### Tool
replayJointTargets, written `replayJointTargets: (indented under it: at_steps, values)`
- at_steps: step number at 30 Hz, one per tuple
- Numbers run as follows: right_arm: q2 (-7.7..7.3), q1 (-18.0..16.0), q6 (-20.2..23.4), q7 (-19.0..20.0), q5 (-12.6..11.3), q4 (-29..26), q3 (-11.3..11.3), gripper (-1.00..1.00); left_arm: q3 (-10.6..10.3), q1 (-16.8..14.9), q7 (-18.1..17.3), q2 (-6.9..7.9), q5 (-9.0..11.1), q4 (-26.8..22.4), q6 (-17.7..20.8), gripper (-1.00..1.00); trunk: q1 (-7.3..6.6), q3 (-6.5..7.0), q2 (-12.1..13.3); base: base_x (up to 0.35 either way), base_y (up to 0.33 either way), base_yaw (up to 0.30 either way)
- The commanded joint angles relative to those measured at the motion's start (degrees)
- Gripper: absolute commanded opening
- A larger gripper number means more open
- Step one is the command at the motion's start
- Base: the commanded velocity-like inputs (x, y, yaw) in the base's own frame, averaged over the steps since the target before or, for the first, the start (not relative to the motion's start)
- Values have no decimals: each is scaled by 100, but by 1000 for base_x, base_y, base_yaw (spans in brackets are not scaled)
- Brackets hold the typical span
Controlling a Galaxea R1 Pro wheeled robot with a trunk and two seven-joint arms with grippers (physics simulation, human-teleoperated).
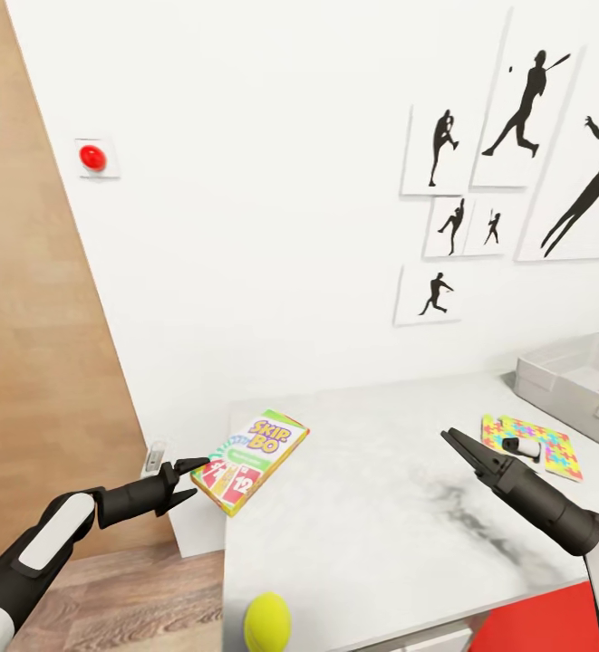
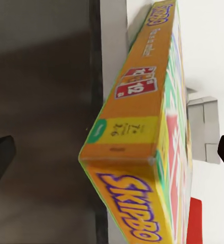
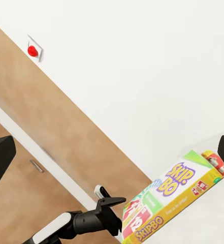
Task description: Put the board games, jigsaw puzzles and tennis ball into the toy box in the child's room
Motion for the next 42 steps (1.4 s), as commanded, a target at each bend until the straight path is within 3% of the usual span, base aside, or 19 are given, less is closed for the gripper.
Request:
replayJointTargets:
  at_steps: [1,18,19,31,42]
  values:
    - [0,-4,28,10,-9,1,-3,100,-13,-5,-27,6,-6,3,4,100,0,-6,-3,0,-114,0]
    - [0,-4,27,22,-9,1,-7,100,-6,-5,-51,23,2,3,4,100,0,-6,-3,0,-53,0]
    - [0,-4,25,24,-9,1,-5,100,-6,-5,-52,24,2,3,4,-100,0,-6,-3,0,-1,0]
    - [0,-4,27,27,-9,1,-11,100,12,-5,-70,25,3,3,-34,-100,0,-6,-3,0,0,0]
    - [-5,-4,26,26,-9,7,-15,100,13,-5,-80,25,3,3,-13,-100,-242,192,438,0,0,0]
